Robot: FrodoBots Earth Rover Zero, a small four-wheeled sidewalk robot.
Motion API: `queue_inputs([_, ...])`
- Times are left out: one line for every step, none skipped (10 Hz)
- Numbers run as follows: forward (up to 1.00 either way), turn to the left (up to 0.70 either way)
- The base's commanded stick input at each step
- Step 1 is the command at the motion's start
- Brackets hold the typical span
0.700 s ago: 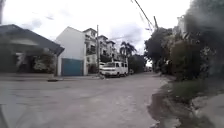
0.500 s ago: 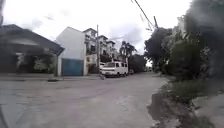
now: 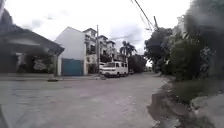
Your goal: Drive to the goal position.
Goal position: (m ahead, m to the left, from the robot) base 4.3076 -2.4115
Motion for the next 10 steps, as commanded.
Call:
queue_inputs([0.70,0.00])
queue_inputs([0.70,0.00])
queue_inputs([0.70,0.00])
queue_inputs([0.70,0.00])
queue_inputs([0.70,0.00])
queue_inputs([0.70,0.00])
queue_inputs([0.70,0.00])
queue_inputs([0.70,-0.01])
queue_inputs([0.70,-0.03])
queue_inputs([0.70,-0.07])
